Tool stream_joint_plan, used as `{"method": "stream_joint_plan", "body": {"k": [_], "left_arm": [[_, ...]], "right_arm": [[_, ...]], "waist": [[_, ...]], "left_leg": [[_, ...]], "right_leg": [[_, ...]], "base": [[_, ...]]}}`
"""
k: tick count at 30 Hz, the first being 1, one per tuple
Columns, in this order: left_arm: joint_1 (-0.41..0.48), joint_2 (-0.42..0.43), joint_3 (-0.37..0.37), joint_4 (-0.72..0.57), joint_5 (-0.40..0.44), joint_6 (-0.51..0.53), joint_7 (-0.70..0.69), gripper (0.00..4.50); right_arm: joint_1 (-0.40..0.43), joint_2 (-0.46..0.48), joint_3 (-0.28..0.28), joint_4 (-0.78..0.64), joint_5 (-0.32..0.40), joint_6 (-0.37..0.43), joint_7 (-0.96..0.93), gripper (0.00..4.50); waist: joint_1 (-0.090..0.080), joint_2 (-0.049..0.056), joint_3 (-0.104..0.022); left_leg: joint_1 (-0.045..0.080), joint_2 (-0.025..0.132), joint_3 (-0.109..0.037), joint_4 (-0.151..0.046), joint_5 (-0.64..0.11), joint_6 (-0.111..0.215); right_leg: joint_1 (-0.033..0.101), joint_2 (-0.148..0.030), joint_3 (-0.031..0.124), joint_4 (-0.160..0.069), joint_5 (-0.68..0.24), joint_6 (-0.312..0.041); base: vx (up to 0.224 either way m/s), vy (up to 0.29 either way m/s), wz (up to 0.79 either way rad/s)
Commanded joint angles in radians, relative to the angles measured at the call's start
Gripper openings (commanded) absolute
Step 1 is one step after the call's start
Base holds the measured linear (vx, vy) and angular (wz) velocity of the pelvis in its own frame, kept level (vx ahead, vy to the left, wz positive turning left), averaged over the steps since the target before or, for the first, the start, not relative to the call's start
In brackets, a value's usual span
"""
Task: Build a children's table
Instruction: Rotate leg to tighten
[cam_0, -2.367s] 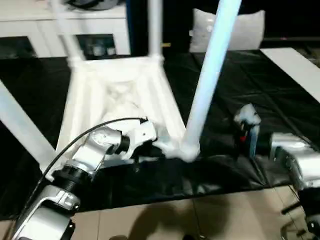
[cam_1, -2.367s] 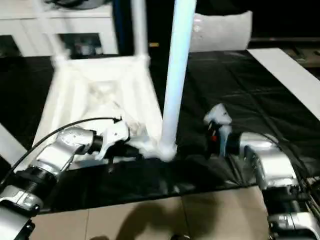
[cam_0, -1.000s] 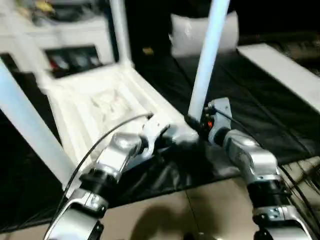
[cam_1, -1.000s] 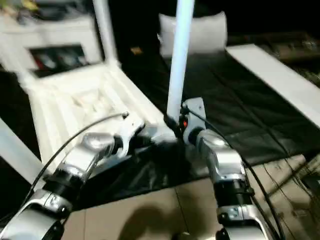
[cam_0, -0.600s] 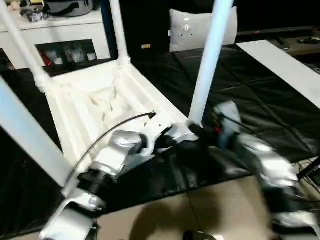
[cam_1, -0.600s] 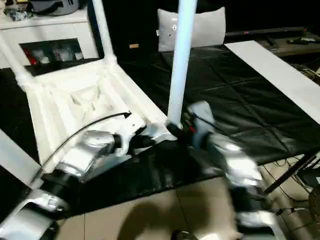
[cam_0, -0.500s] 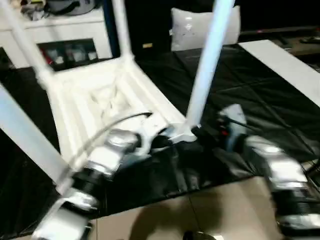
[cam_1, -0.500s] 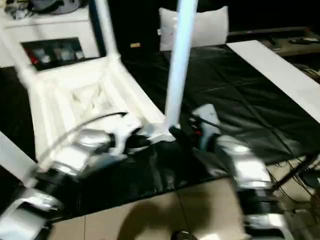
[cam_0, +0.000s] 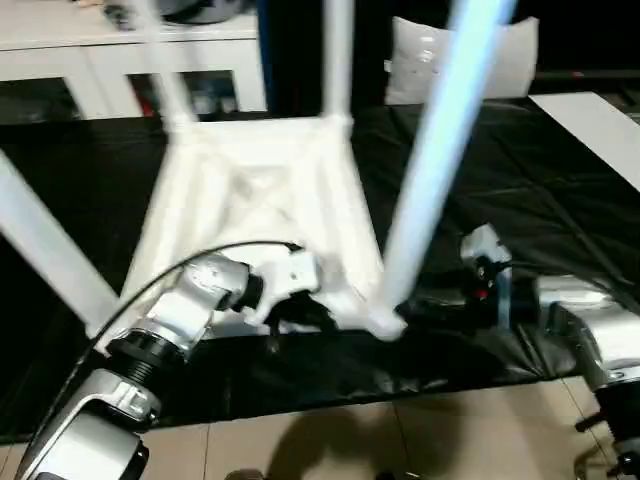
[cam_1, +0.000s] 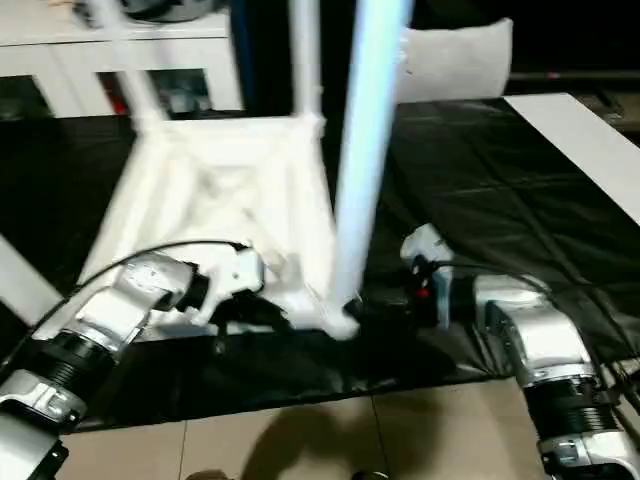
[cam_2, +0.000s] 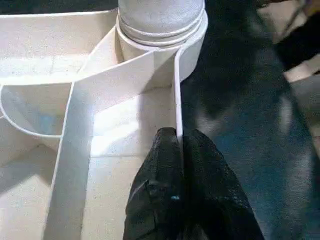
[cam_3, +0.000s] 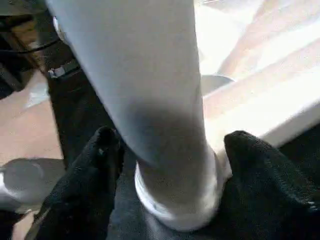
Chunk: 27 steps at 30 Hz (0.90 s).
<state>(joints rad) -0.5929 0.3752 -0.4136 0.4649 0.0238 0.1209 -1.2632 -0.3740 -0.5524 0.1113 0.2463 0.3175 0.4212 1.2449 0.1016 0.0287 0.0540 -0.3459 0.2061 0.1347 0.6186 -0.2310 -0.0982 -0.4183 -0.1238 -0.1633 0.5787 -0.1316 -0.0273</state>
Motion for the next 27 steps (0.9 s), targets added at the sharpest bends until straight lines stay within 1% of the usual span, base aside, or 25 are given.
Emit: {"method": "stream_joint_plan", "body": {"k": [1,2,4,7,8,10,12,13,14,15,16,17,18,19,20,21,22,23,24,25,26,27], "left_arm": [[-0.003,-0.005,-0.037,-0.022,0.006,-0.018,-0.036,0.0],[-0.003,-0.005,-0.037,-0.022,0.006,-0.018,-0.036,0.0],[0.0,-0.008,-0.035,-0.02,0.007,-0.024,-0.042,0.0],[0.003,-0.008,-0.034,-0.023,0.007,-0.021,-0.045,0.0],[0.006,-0.008,-0.034,-0.024,0.006,-0.019,-0.044,0.0],[0.012,-0.008,-0.033,-0.024,0.003,-0.018,-0.038,0.0],[0.018,-0.012,-0.026,-0.027,-0.008,-0.011,-0.031,0.0],[0.022,-0.017,-0.018,-0.033,-0.017,-0.003,-0.023,0.0],[0.025,-0.022,-0.012,-0.036,-0.023,0.005,-0.016,0.0],[0.028,-0.029,-0.004,-0.039,-0.022,0.029,0.006,0.0],[0.029,-0.041,0.006,-0.043,-0.02,0.058,0.038,0.0],[0.029,-0.058,0.022,-0.047,-0.022,0.099,0.08,0.0],[0.026,-0.072,0.036,-0.047,-0.024,0.13,0.112,0.0],[0.024,-0.082,0.047,-0.048,-0.026,0.153,0.137,0.0],[0.02,-0.104,0.069,-0.046,-0.032,0.185,0.182,0.0],[0.016,-0.124,0.089,-0.046,-0.037,0.214,0.225,0.0],[0.013,-0.146,0.109,-0.047,-0.042,0.244,0.271,0.0],[0.009,-0.168,0.128,-0.047,-0.045,0.274,0.317,0.0],[0.002,-0.196,0.148,-0.044,-0.041,0.309,0.376,0.0],[-0.005,-0.222,0.164,-0.037,-0.035,0.328,0.433,0.0],[-0.008,-0.23,0.17,-0.033,-0.032,0.331,0.454,0.0],[-0.013,-0.25,0.184,-0.027,-0.024,0.335,0.501,0.0]], "right_arm": [[-0.007,-0.002,0.012,-0.01,0.013,0.009,0.018,3.15],[-0.007,-0.002,0.013,-0.01,0.013,0.009,0.019,3.15],[-0.007,0.004,0.016,-0.005,0.008,0.006,0.026,2.87],[-0.006,0.007,0.024,-0.007,0.016,0.022,0.039,2.66],[-0.005,0.008,0.026,-0.008,0.018,0.023,0.039,2.5],[-0.001,0.009,0.029,-0.012,0.021,0.028,0.037,2.31],[0.005,0.011,0.031,-0.022,0.028,0.037,0.035,2.2],[0.011,0.013,0.032,-0.032,0.034,0.041,0.033,2.14],[0.016,0.016,0.031,-0.04,0.037,0.044,0.031,2.11],[0.022,0.026,0.026,-0.051,0.041,0.052,0.016,2.1],[0.029,0.044,0.016,-0.071,0.049,0.067,-0.014,2.09],[0.032,0.068,0.004,-0.083,0.049,0.079,-0.062,2.08],[0.03,0.083,-0.002,-0.083,0.042,0.089,-0.1,2.07],[0.028,0.095,-0.006,-0.083,0.036,0.096,-0.129,2.07],[0.02,0.118,-0.009,-0.076,0.012,0.103,-0.192,2.06],[0.009,0.147,-0.018,-0.062,-0.01,0.111,-0.262,2.06],[-0.007,0.186,-0.035,-0.041,-0.029,0.131,-0.352,2.06],[-0.026,0.225,-0.055,-0.019,-0.049,0.152,-0.444,2.06],[-0.053,0.277,-0.085,0.014,-0.076,0.173,-0.571,2.04],[-0.079,0.327,-0.116,0.045,-0.1,0.193,-0.691,2.04],[-0.087,0.343,-0.126,0.056,-0.108,0.198,-0.729,2.04],[-0.098,0.372,-0.141,0.069,-0.113,0.203,-0.786,2.04]], "waist": [[-0.005,-0.02,-0.076],[-0.004,-0.021,-0.077],[-0.004,-0.022,-0.078],[-0.003,-0.023,-0.079],[-0.002,-0.012,-0.079],[-0.003,-0.021,-0.08],[-0.002,-0.019,-0.08],[-0.004,-0.027,-0.079],[-0.003,-0.023,-0.079],[-0.004,-0.025,-0.079],[-0.004,-0.027,-0.078],[-0.005,-0.028,-0.076],[-0.008,-0.031,-0.074],[-0.011,-0.031,-0.072],[-0.016,-0.031,-0.071],[-0.019,-0.028,-0.07],[-0.029,-0.028,-0.067],[-0.04,-0.031,-0.068],[-0.048,-0.019,-0.067],[-0.07,-0.024,-0.066],[-0.077,-0.003,-0.066],[-0.097,-0.012,-0.067]], "left_leg": [[-0.012,0.02,0.019,-0.078,-0.087,0.079],[-0.012,0.02,0.02,-0.078,-0.08,0.078],[-0.014,0.019,0.021,-0.077,-0.07,0.08],[-0.015,0.018,0.022,-0.076,-0.049,0.085],[-0.014,0.017,0.022,-0.075,-0.048,0.085],[-0.015,0.016,0.024,-0.074,-0.049,0.085],[-0.015,0.017,0.023,-0.075,-0.051,0.084],[-0.016,0.017,0.024,-0.075,-0.05,0.084],[-0.016,0.017,0.024,-0.075,-0.049,0.084],[-0.016,0.017,0.025,-0.075,-0.049,0.083],[-0.016,0.017,0.024,-0.076,-0.056,0.08],[-0.015,0.018,0.024,-0.078,-0.058,0.072],[-0.016,0.019,0.024,-0.08,-0.066,0.066],[-0.014,0.014,0.025,-0.081,-0.093,0.054],[-0.011,0.009,0.026,-0.08,-0.118,0.044],[-0.01,0.009,0.026,-0.081,-0.123,0.038],[-0.016,0.005,0.025,-0.08,-0.137,0.026],[-0.019,-0.002,0.023,-0.078,-0.158,0.015],[-0.015,-0.004,0.022,-0.076,-0.167,0.008],[-0.019,-0.008,0.02,-0.072,-0.195,0.007],[-0.017,-0.01,0.016,-0.072,-0.212,0.004],[-0.021,-0.015,0.016,-0.064,-0.234,0.012]], "right_leg": [[0.074,-0.034,0.057,-0.062,-0.357,-0.136],[0.075,-0.034,0.059,-0.06,-0.349,-0.137],[0.075,-0.033,0.061,-0.058,-0.343,-0.137],[0.076,-0.033,0.063,-0.055,-0.324,-0.142],[0.074,-0.033,0.063,-0.054,-0.319,-0.147],[0.077,-0.032,0.063,-0.055,-0.315,-0.146],[0.076,-0.032,0.063,-0.055,-0.319,-0.147],[0.077,-0.031,0.063,-0.055,-0.323,-0.145],[0.077,-0.032,0.063,-0.056,-0.33,-0.142],[0.076,-0.031,0.064,-0.056,-0.334,-0.141],[0.075,-0.032,0.063,-0.059,-0.349,-0.135],[0.075,-0.032,0.063,-0.059,-0.362,-0.127],[0.075,-0.031,0.063,-0.062,-0.377,-0.121],[0.074,-0.03,0.059,-0.07,-0.432,-0.099],[0.071,-0.03,0.055,-0.08,-0.484,-0.075],[0.071,-0.03,0.054,-0.082,-0.499,-0.068],[0.072,-0.027,0.049,-0.088,-0.528,-0.048],[0.074,-0.026,0.038,-0.097,-0.572,-0.016],[0.07,-0.027,0.035,-0.1,-0.584,-0.011],[0.069,-0.024,0.026,-0.11,-0.614,0.009],[0.069,-0.024,0.02,-0.112,-0.623,0.013],[0.071,-0.018,0.007,-0.127,-0.633,0.039]], "base": [[0.0,0.0,0.0],[0.0,0.0,0.0],[0.0,0.0,0.0],[0.0,0.0,0.0],[0.0,0.0,0.0],[0.0,0.0,0.0],[0.0,0.0,0.0],[0.0,0.0,0.0],[0.0,0.0,0.0],[0.0,0.0,0.0],[0.0,0.0,0.0],[0.0,0.0,0.0],[0.0,0.0,0.0],[0.0,0.0,0.0],[0.0,0.0,0.0],[0.0,0.0,0.0],[0.0,0.0,0.0],[0.0,0.0,0.0],[0.0,0.0,0.0],[0.0,0.0,0.0],[0.0,0.0,0.0],[0.0,0.0,0.0]]}}
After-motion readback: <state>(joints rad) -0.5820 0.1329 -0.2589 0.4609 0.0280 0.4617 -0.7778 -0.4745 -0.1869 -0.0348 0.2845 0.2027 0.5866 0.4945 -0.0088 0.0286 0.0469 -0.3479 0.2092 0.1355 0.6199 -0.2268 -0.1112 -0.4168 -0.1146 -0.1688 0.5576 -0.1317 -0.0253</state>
